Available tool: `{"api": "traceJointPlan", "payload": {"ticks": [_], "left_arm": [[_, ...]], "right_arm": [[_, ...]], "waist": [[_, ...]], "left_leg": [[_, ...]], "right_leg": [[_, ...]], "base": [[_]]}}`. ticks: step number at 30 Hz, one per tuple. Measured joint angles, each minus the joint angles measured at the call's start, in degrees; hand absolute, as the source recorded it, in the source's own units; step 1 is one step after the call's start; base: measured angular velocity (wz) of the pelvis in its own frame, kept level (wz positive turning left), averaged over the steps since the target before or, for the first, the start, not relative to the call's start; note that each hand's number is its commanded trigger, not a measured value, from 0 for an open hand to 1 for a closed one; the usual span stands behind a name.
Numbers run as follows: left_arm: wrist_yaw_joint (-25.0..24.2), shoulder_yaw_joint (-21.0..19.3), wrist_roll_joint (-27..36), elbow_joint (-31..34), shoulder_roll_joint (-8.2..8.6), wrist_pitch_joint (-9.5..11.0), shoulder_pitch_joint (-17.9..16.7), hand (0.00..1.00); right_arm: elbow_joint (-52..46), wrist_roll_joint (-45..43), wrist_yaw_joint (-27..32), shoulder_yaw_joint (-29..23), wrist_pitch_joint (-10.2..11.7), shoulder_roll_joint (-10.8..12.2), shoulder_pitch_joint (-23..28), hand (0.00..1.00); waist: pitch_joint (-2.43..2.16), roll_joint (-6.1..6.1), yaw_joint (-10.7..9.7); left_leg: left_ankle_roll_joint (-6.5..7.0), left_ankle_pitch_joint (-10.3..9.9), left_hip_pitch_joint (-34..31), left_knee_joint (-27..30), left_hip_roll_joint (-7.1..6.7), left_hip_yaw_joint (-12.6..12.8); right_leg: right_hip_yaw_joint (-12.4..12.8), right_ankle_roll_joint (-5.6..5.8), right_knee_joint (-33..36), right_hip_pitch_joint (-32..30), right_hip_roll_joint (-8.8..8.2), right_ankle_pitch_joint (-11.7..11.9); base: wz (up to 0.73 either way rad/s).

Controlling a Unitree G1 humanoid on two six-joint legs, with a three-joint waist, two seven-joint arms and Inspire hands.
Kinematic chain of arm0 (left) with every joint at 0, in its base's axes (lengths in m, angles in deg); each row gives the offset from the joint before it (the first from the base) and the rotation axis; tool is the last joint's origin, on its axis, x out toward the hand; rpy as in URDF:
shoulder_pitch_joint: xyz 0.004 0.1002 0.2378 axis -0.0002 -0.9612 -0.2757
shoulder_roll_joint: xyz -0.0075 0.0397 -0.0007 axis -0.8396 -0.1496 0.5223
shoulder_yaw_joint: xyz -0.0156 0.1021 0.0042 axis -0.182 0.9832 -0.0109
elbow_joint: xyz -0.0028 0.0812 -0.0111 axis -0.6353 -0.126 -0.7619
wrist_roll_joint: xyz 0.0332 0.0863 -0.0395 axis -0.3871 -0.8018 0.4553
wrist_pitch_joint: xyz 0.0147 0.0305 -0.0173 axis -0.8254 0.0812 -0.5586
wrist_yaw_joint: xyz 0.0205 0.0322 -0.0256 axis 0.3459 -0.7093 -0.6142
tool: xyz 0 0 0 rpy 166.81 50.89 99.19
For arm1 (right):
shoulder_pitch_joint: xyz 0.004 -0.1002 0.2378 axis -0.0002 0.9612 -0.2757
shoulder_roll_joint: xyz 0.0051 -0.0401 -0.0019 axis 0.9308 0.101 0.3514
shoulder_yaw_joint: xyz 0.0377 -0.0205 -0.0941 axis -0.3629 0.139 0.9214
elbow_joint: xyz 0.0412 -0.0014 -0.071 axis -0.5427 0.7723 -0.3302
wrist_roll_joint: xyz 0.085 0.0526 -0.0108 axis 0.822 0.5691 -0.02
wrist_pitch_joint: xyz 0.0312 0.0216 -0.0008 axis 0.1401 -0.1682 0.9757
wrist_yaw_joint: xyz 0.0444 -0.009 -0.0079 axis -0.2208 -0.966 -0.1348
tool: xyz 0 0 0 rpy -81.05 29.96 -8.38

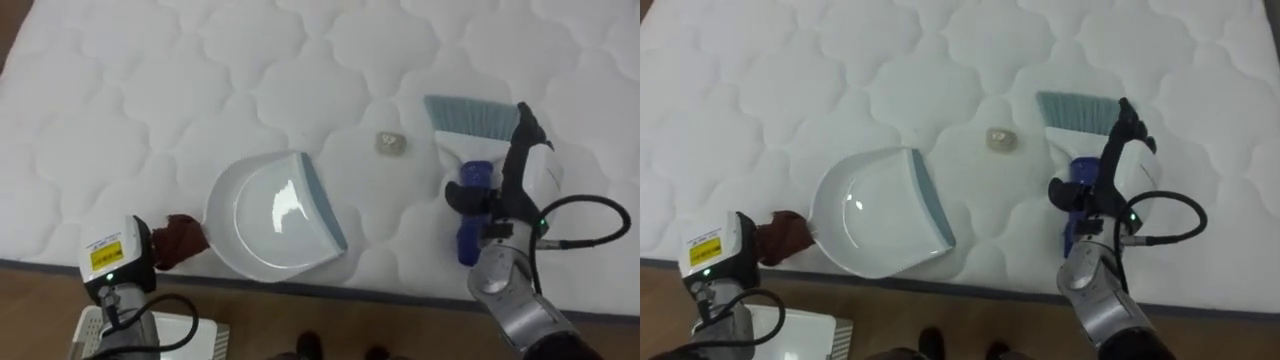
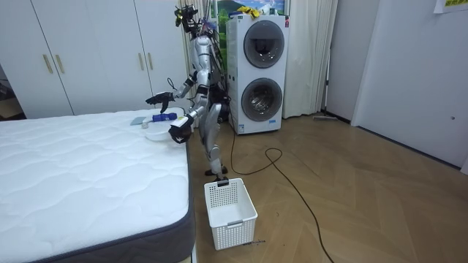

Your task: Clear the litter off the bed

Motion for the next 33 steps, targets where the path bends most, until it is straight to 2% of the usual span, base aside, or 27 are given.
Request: {"api": "traceJointPlan", "payload": {"ticks": [5, 12, 20, 26, 28, 30, 33], "left_arm": [[-0.4, 0.0, 0.0, 0.0, 0.0, 0.1, 0.7, 1.0], [-0.4, 0.0, -0.1, 0.0, -0.54, 0.5, 1.3, 1.0], [0.5, -0.2, -0.1, 0.0, -0.85, 1.4, 2.6, 1.0], [0.5, -0.2, -0.2, 0.0, -0.86, 1.4, 4.7, 1.0], [0.4, -0.1, -0.1, 0.0, -0.85, 1.4, 4.9, 1.0], [-0.1, -0.1, -0.2, 0.0, -0.85, 1.4, 5.0, 1.0], [-0.4, -0.1, -0.2, 0.0, -0.86, 1.5, 5.0, 1.0]], "right_arm": [[0.5, 2.9, -0.8, 0.0, 0.0, -0.1, 0.0, 0.0], [7.3, 7.8, -2.2, -0.2, 0.0, -0.3, -0.8, 0.0], [11.1, 11.2, -2.9, -0.5, 0.5, -1.5, -2.9, 0.0], [15.2, 14.8, -5.2, -0.5, 0.5, -1.5, -6.1, 0.0], [16.1, 15.6, -6.0, -0.5, 0.5, -1.5, -7.0, 0.0], [17.2, 15.6, -6.8, -0.7, 0.6, -1.6, -7.7, 0.0], [18.9, 15.6, -8.3, -1.3, 0.6, -1.8, -8.6, 0.0]], "waist": [[0.0, 0.0, -0.2], [0.02, -0.01, 0.0], [0.1, -0.05, 0.3], [0.62, -0.35, 0.4], [1.23, -0.39, 0.4], [1.45, -0.26, 0.3], [1.45, -0.25, 0.7]], "left_leg": [[-0.01, 0.0, -0.1, 0.0, 0.04, 0.0], [0.02, -0.1, -1.2, 0.4, 0.16, 0.0], [0.08, -0.1, -3.4, 0.9, 0.16, 0.0], [0.08, -0.1, -3.7, 1.7, 0.17, -0.1], [0.14, -0.1, -3.7, 1.8, 0.17, -0.2], [0.21, -0.2, -4.1, 1.9, 0.17, -0.4], [0.24, -0.2, -4.7, 2.2, 0.11, -0.8]], "right_leg": [[-0.2, 0.0, -0.1, 0.0, -0.01, 0.0], [-0.3, -0.01, -0.1, -0.9, 0.0, 0.0], [-0.3, -0.02, 0.1, -2.9, -0.07, 0.0], [-0.4, 0.02, 1.0, -3.1, -0.15, 0.0], [-0.4, 0.01, 1.1, -3.1, -0.12, 0.0], [-0.4, -0.01, 0.9, -3.3, -0.06, -0.1], [-0.8, -0.01, 0.8, -3.5, -0.07, -0.1]], "base": [[0.0], [0.0], [0.0], [0.0], [0.0], [0.04], [0.05]]}}
